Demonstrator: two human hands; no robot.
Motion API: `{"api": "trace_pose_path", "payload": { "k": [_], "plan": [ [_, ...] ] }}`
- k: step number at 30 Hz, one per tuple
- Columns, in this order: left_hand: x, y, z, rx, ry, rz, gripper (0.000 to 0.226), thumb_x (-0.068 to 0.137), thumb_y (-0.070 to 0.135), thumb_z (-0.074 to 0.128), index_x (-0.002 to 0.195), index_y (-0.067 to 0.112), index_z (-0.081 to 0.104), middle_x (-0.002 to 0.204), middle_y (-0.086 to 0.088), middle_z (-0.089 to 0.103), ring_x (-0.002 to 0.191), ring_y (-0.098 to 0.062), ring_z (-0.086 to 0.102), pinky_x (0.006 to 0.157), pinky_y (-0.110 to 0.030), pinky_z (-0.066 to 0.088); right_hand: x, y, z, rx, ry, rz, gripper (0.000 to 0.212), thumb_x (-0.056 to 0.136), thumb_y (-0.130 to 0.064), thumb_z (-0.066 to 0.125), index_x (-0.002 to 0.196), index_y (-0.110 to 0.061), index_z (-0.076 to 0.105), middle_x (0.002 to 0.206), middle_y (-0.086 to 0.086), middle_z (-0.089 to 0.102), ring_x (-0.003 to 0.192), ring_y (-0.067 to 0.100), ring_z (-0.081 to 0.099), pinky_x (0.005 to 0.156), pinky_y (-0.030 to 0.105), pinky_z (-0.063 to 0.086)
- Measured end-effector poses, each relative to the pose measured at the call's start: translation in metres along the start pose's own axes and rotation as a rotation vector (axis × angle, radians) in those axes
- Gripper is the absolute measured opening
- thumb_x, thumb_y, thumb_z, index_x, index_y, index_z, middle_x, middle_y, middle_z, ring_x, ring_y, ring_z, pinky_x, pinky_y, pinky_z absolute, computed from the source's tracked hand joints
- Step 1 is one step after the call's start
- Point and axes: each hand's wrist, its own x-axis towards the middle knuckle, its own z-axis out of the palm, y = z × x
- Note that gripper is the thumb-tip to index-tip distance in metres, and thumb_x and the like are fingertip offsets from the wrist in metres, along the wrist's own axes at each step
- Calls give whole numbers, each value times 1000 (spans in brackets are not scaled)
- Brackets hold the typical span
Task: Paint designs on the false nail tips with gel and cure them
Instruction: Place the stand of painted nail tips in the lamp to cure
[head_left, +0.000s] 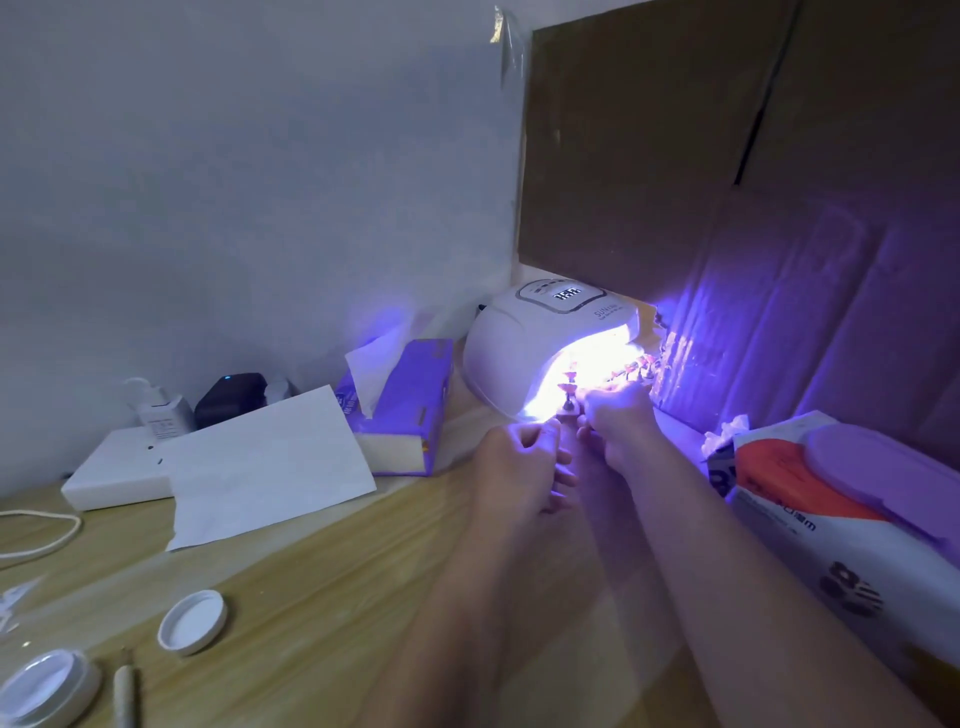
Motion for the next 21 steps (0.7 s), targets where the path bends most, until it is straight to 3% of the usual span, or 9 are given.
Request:
{"api": "trace_pose_path", "payload": {
  "k": [3, 7, 9, 11, 14, 15, 17, 19, 21],
  "plan": [
    [0, 0, 1, -5, -14, 7, 32, 95, 16, 46, 65, 12, 54, 55, 2, 56, 32, -4, 48, 35, -17, 40, 8, -8, 9, 25, 94, 3, 7, 85, 4, 51, 80, 4, 56, 61, 14, 51, 32, 12, 48, 33, 15, 36],
    [2, -3, 2, -13, -26, 0, 30, 96, 16, 45, 67, 14, 55, 43, 7, 56, 31, -6, 48, 37, -18, 40, 8, -12, 17, 123, 138, -25, 15, 90, -3, 54, 76, 1, 58, 30, -6, 48, 20, 3, 43, 26, 12, 36],
    [3, -3, 2, -24, -32, 1, 28, 96, 15, 45, 69, 16, 54, 53, 5, 57, 33, -5, 50, 38, -18, 41, 5, -9, 19, 101, 137, -74, 21, 91, 2, 48, 70, -3, 48, 50, -4, 55, 45, 11, 61, 50, 9, 49],
    [3, -4, 3, -39, -36, 6, 28, 96, 13, 44, 70, 18, 53, 62, 1, 57, 34, -3, 51, 37, -18, 42, 7, -3, 17, 126, 112, -94, 30, 89, 6, 42, 63, -8, 37, 70, 7, 55, 73, 27, 62, 78, 30, 54],
    [2, -4, 2, -64, -39, 11, 26, 96, 12, 44, 73, 19, 54, 66, -1, 55, 36, -3, 52, 35, -16, 41, 0, 5, 13, 229, 59, -133, 22, 88, 5, 33, 77, -9, 45, 75, 5, 48, 64, 18, 46, 61, 25, 41],
    [2, -5, 2, -65, -44, 13, 25, 95, 11, 43, 74, 20, 54, 66, -1, 55, 36, -2, 53, 36, -16, 41, -6, 7, 12, 284, 107, -191, 25, 89, 4, 31, 85, -9, 53, 78, 6, 53, 64, 16, 50, 62, 25, 41],
    [2, -5, 2, -57, -48, 18, 25, 95, 11, 42, 75, 19, 54, 67, -1, 55, 36, -2, 53, 36, -17, 43, -20, 7, 10, 331, 295, -394, 29, 88, -1, 33, 75, -15, 54, 73, 1, 57, 63, 9, 55, 64, 26, 41],
    [3, -5, 3, -59, -33, 9, 22, 95, 10, 42, 79, 16, 56, 68, -2, 54, 36, -4, 51, 36, -17, 45, -32, -7, 9, 154, 393, -668, 25, 87, -8, 36, 72, -20, 53, 74, -6, 57, 71, 7, 52, 63, 20, 39],
    [4, -5, 3, -87, -19, -8, 19, 95, 10, 42, 85, 16, 57, 70, -3, 53, 42, -10, 51, 36, -18, 45, -30, -28, 10, -165, 335, -855, 28, 89, -7, 37, 91, -16, 63, 96, 2, 60, 94, 18, 53, 76, 25, 42]
  ]
}}
